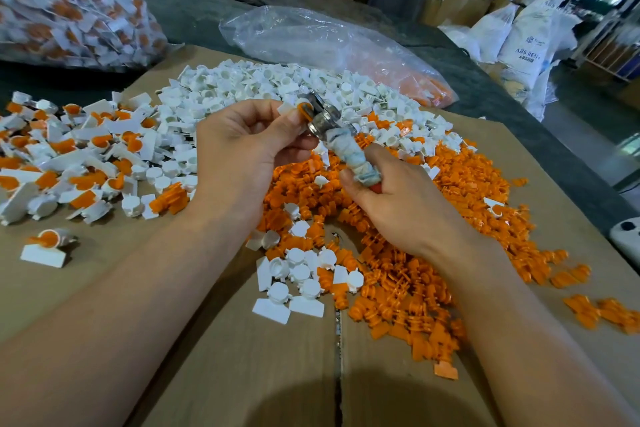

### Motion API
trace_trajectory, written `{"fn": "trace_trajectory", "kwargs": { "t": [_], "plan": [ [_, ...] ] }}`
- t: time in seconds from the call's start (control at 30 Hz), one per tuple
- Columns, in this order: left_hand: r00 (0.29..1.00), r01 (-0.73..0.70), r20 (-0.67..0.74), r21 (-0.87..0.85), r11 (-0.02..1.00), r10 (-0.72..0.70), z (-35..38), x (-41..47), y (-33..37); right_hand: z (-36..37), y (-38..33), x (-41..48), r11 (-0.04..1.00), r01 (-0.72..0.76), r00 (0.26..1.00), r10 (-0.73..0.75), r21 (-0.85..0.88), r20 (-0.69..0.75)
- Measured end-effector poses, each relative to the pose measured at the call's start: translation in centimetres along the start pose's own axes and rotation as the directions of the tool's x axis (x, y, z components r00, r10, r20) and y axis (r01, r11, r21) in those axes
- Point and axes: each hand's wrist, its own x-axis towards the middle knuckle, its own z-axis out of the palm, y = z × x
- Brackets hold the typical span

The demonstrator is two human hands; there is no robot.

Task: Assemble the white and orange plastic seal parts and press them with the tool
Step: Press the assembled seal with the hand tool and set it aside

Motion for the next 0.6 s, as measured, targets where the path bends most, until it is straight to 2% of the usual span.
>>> {"fn": "trace_trajectory", "kwargs": {
  "t": [0.6],
  "plan": [
    [1.000, 0.007, 0.001, 0.030, 1.000, -0.007, -0.16, -0.31, 0.22, 0.10, -0.08, 0.07, 1.000, 0.015, 1.000, -0.015, 0.012, 0.014]
  ]
}}
